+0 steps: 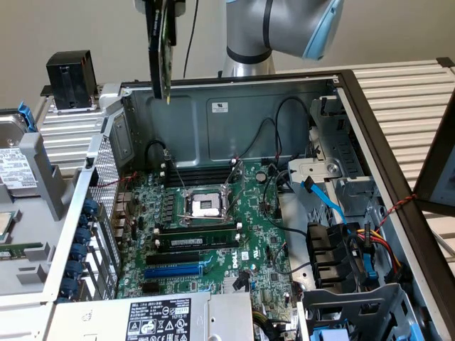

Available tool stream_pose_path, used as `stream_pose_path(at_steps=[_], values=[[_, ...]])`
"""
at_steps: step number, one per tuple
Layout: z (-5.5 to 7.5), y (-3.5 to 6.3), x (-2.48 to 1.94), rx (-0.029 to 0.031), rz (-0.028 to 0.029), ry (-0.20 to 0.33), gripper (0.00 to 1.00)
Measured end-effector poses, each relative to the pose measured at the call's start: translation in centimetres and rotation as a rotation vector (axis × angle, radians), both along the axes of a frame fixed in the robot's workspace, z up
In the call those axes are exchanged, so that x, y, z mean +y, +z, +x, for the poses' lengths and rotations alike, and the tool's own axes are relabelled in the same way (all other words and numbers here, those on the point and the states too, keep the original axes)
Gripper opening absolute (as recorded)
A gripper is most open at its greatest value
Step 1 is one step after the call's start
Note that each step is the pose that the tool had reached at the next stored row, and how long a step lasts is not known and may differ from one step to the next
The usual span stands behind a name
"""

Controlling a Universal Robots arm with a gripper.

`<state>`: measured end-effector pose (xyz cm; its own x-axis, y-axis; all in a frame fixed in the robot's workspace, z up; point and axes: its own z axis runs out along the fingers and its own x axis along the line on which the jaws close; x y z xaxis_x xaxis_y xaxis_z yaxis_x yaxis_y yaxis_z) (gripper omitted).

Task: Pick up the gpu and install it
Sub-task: 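Pick up the gpu and move the gpu toward the slot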

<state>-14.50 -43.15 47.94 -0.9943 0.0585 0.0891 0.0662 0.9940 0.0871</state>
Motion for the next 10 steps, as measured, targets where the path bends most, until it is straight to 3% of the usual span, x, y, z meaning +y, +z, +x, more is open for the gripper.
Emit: stream_pose_path(at_steps=[7, 10], values=[[1.3, -1.24, -0.02, -0.0004, -0.0024, 0.014, 0.27], [1.4, -1.53, -0.02, -0.0026, -0.0058, 0.046, 0.27]])
